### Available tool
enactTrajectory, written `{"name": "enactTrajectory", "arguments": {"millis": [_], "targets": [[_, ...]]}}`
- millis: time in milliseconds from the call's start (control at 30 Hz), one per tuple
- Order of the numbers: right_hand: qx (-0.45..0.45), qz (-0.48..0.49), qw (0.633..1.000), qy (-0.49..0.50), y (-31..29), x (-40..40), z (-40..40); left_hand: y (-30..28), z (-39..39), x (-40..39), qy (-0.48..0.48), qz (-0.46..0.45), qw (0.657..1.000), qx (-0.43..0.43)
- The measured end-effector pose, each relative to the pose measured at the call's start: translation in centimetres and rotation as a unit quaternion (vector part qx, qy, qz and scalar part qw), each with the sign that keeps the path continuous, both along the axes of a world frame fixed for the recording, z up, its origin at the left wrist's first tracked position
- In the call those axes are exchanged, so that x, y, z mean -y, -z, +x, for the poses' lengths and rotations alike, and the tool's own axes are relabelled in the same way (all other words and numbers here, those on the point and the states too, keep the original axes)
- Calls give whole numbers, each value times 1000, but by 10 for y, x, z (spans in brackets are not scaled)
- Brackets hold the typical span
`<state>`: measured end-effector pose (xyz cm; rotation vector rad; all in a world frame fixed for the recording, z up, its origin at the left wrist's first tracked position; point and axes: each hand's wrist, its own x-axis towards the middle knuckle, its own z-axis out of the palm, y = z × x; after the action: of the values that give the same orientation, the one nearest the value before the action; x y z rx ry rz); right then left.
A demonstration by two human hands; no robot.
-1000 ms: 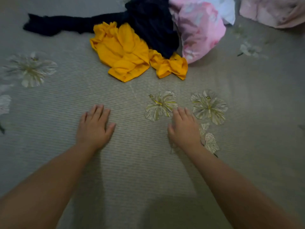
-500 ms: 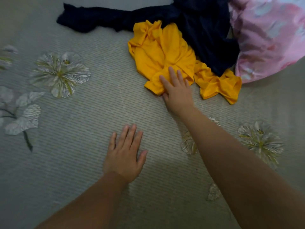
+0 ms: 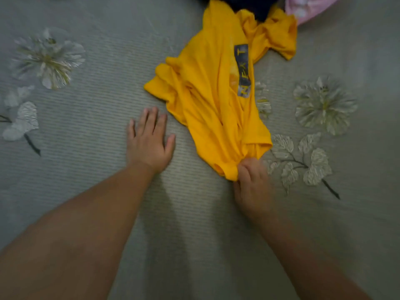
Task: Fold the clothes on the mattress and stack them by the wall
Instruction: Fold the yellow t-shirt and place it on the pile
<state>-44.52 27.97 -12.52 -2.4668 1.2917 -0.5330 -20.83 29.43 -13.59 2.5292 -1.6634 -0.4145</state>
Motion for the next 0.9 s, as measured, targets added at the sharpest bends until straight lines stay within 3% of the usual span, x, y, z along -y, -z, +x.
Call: {"name": "enactTrajectory", "arguments": {"millis": [100, 267, 500, 667, 833, 900], "targets": [[-29, 0, 999, 20, 0, -55, -25, 1, -3, -4, 6, -11, 1000, 4], [-90, 33, 995, 41, -4, -52, -22, -8, -21, -26, 82, -46, 995, -13], [-37, 77, 994, 61, -3, -59, -30, -16, -74, -135, 114, 102, 987, -44], [-26, 50, 998, 24, -16, -133, -66, -37, -95, -187, 140, 195, 968, -76], [-40, 200, 979, -21, -45, -258, -127, -73, -153, -204, -28, 90, 962, -256], [-51, 296, 951, -76, -61, -296, -154, -78, -186, -214, -63, 96, 949, -295]]}}
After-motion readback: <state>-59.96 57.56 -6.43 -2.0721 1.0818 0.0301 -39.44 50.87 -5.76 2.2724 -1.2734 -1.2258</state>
